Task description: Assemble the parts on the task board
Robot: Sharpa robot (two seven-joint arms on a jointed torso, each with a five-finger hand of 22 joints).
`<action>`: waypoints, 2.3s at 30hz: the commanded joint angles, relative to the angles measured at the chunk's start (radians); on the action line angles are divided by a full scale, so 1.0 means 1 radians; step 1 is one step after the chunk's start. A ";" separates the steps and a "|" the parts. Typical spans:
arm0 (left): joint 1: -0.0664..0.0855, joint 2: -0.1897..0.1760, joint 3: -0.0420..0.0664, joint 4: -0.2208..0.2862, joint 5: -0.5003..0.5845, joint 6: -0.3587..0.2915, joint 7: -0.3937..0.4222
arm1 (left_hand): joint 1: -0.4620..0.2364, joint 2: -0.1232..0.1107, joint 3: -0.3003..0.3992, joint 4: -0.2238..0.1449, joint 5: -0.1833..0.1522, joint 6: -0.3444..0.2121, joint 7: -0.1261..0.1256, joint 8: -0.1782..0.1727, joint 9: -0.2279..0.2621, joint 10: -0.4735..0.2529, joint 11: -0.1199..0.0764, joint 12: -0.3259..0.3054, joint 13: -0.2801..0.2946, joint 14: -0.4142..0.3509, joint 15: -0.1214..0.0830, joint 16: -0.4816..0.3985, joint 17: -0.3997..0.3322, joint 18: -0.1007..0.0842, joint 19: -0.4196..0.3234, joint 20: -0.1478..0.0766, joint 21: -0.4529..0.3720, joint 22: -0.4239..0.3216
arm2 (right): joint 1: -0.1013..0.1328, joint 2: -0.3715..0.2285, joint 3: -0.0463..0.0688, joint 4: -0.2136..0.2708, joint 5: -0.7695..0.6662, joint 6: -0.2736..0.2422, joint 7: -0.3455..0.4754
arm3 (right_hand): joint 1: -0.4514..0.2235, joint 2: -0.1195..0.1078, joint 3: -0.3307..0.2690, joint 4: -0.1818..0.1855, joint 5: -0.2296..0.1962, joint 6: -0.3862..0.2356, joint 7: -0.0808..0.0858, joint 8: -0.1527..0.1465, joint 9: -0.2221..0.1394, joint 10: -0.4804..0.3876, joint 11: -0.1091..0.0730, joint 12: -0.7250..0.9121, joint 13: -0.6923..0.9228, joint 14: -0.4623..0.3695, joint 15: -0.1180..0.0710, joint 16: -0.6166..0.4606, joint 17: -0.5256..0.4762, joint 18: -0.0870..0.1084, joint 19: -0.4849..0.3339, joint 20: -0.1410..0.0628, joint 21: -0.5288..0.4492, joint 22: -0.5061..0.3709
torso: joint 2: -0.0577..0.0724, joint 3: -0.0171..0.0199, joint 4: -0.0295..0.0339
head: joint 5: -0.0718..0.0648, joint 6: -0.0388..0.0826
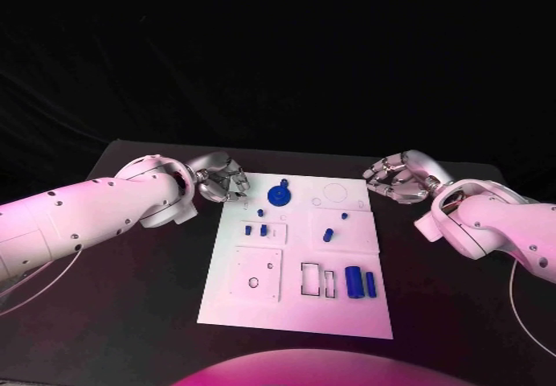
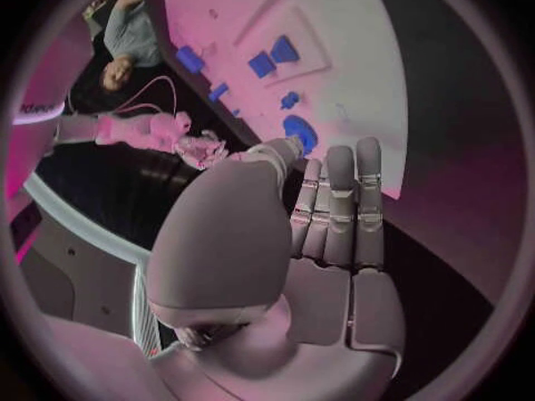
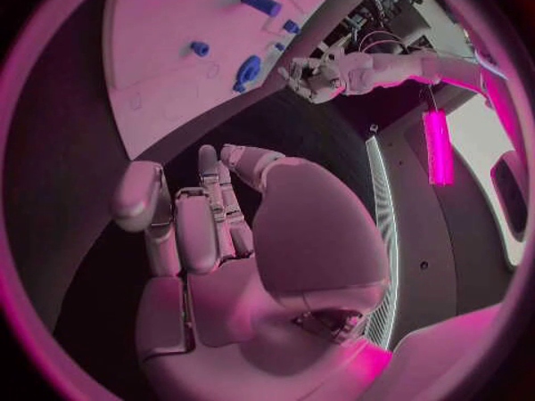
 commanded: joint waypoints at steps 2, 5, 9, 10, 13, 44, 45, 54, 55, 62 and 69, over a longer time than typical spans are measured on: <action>0.003 -0.025 0.002 0.014 0.528 -0.052 0.180 | 0.014 0.011 0.019 -0.008 0.005 0.010 -0.002 0.008 0.001 0.035 -0.007 0.023 0.001 -0.019 -0.005 -0.036 -0.018 0.015 -0.011 -0.003 -0.023 -0.015 | -0.001 0.007 0.000 -0.004 -0.327 0.175 -0.037 | -0.008 -0.014 0.004 -0.020 -0.010 0.019 -0.004 -0.007 -0.004 0.013 0.000 -0.037 -0.035 0.018 -0.002 0.011 0.016 -0.002 0.013 0.000 0.023 0.017 | 0.002 -0.0011 -0.0012 | -0.017 0.008; 0.003 -0.044 0.003 0.031 0.669 -0.047 0.216 | 0.032 0.017 0.036 -0.030 0.006 0.027 -0.004 0.017 0.005 0.045 -0.010 0.032 0.000 -0.028 -0.008 -0.063 -0.032 0.014 -0.015 -0.008 -0.029 -0.018 | -0.001 0.014 0.000 0.000 -0.451 0.211 -0.068 | -0.021 -0.026 0.000 -0.025 -0.018 0.026 -0.005 -0.012 -0.008 0.009 0.002 -0.062 -0.057 0.021 0.000 0.015 0.022 -0.004 0.016 0.001 0.028 0.023 | 0.003 -0.0008 -0.0040 | -0.017 0.012; 0.002 -0.069 0.003 0.063 0.867 -0.035 0.273 | 0.007 0.007 0.025 -0.030 0.003 0.032 -0.009 0.022 0.007 0.065 -0.015 0.048 0.002 -0.033 -0.009 -0.082 -0.040 0.014 -0.025 -0.006 -0.046 -0.027 | -0.001 0.028 0.000 0.009 -0.610 0.236 -0.111 | -0.022 -0.037 -0.002 -0.041 -0.045 0.034 -0.007 -0.021 -0.013 0.015 0.003 -0.087 -0.084 0.022 0.000 0.014 0.020 -0.005 0.020 0.002 0.035 0.030 | 0.003 -0.0013 -0.0028 | -0.024 0.013; 0.002 -0.072 0.003 0.070 0.893 -0.033 0.282 | 0.004 0.008 0.023 -0.031 0.003 0.033 -0.010 0.023 0.008 0.073 -0.017 0.054 0.003 -0.033 -0.010 -0.083 -0.041 0.014 -0.025 -0.006 -0.049 -0.029 | -0.001 0.031 0.000 0.011 -0.630 0.237 -0.117 | -0.020 -0.037 -0.001 -0.043 -0.046 0.035 -0.006 -0.022 -0.013 0.018 0.003 -0.088 -0.086 0.022 0.000 0.014 0.021 -0.005 0.022 0.002 0.037 0.031 | 0.003 -0.0017 -0.0032 | -0.024 0.013; 0.001 -0.080 0.003 0.089 0.955 -0.029 0.303 | -0.003 0.009 0.016 -0.035 0.002 0.038 -0.016 0.027 0.010 0.094 -0.025 0.072 0.009 -0.032 -0.014 -0.087 -0.042 0.014 -0.024 -0.008 -0.057 -0.035 | -0.002 0.040 -0.001 0.020 -0.681 0.239 -0.135 | -0.023 -0.040 -0.002 -0.045 -0.048 0.035 -0.003 -0.026 -0.015 0.021 0.004 -0.093 -0.092 0.025 0.001 0.018 0.028 -0.007 0.027 0.002 0.046 0.037 | 0.003 -0.0017 -0.0039 | -0.027 0.014; -0.001 -0.091 0.003 0.149 1.017 -0.010 0.308 | 0.001 0.014 0.019 -0.054 0.005 0.017 -0.005 0.018 0.006 0.077 -0.017 0.078 0.011 -0.034 -0.011 -0.096 -0.045 0.013 -0.016 -0.011 -0.067 -0.042 | -0.042 0.140 -0.007 -0.027 -0.791 0.220 -0.191 | -0.026 -0.022 0.006 -0.055 -0.038 0.058 -0.004 -0.038 -0.022 0.054 0.002 -0.107 -0.121 0.035 0.000 0.033 0.052 -0.015 0.048 0.003 0.083 0.063 | 0.005 0.0005 -0.0049 | -0.025 0.005; -0.001 -0.092 0.003 0.149 1.017 -0.011 0.307 | 0.000 0.014 0.018 -0.054 0.005 0.016 -0.004 0.017 0.006 0.076 -0.017 0.078 0.010 -0.034 -0.011 -0.096 -0.045 0.013 -0.016 -0.011 -0.067 -0.042 | -0.043 0.142 -0.007 -0.028 -0.792 0.220 -0.192 | -0.025 -0.021 0.007 -0.056 -0.038 0.060 -0.005 -0.038 -0.022 0.057 0.001 -0.107 -0.122 0.035 0.000 0.033 0.053 -0.015 0.049 0.002 0.084 0.064 | 0.005 0.0007 -0.0050 | -0.025 0.005; -0.001 -0.092 0.003 0.150 1.017 -0.013 0.301 | -0.002 0.014 0.018 -0.054 0.005 0.014 -0.003 0.016 0.005 0.073 -0.016 0.078 0.010 -0.035 -0.010 -0.097 -0.045 0.013 -0.016 -0.010 -0.068 -0.043 | -0.056 0.157 -0.010 -0.035 -0.847 0.214 -0.225 | -0.002 0.013 0.020 -0.084 -0.066 0.123 -0.029 -0.017 -0.012 0.124 -0.023 -0.081 -0.118 0.040 -0.021 0.041 0.063 -0.032 0.091 -0.013 0.168 0.116 | 0.004 0.0006 -0.0038 | -0.029 0.002; -0.001 -0.092 0.003 0.151 1.017 -0.013 0.300 | -0.002 0.014 0.018 -0.054 0.005 0.014 -0.003 0.016 0.005 0.073 -0.016 0.078 0.010 -0.035 -0.010 -0.097 -0.045 0.013 -0.016 -0.010 -0.068 -0.043 | -0.057 0.157 -0.010 -0.034 -0.855 0.211 -0.230 | 0.000 0.015 0.020 -0.087 -0.067 0.128 -0.031 -0.015 -0.011 0.128 -0.026 -0.078 -0.117 0.040 -0.022 0.039 0.058 -0.034 0.095 -0.014 0.176 0.121 | 0.004 0.0007 -0.0038 | -0.029 0.002; -0.001 -0.094 0.003 0.151 1.012 -0.018 0.289 | 0.000 0.014 0.019 -0.058 0.005 0.010 -0.002 0.015 0.005 0.070 -0.015 0.079 0.010 -0.036 -0.010 -0.098 -0.045 0.013 -0.017 -0.009 -0.069 -0.043 | -0.067 0.154 -0.011 -0.022 -0.925 0.188 -0.266 | 0.008 0.033 0.029 -0.110 -0.063 0.168 -0.045 0.000 -0.005 0.159 -0.041 -0.067 -0.109 0.041 -0.036 0.034 0.046 -0.041 0.112 -0.029 0.211 0.144 | 0.004 0.0002 -0.0051 | -0.030 -0.001; -0.001 -0.094 0.003 0.153 0.994 -0.023 0.277 | 0.007 0.014 0.024 -0.071 0.007 0.005 0.002 0.012 0.004 0.062 -0.011 0.082 0.010 -0.046 -0.007 -0.103 -0.047 0.012 -0.025 -0.007 -0.072 -0.043 | -0.071 0.150 -0.012 -0.010 -0.957 0.151 -0.290 | 0.002 0.047 0.034 -0.110 -0.081 0.177 -0.048 0.003 -0.003 0.166 -0.044 -0.069 -0.108 0.043 -0.039 0.036 0.048 -0.045 0.121 -0.032 0.230 0.157 | 0.003 -0.0001 -0.0044 | -0.031 -0.002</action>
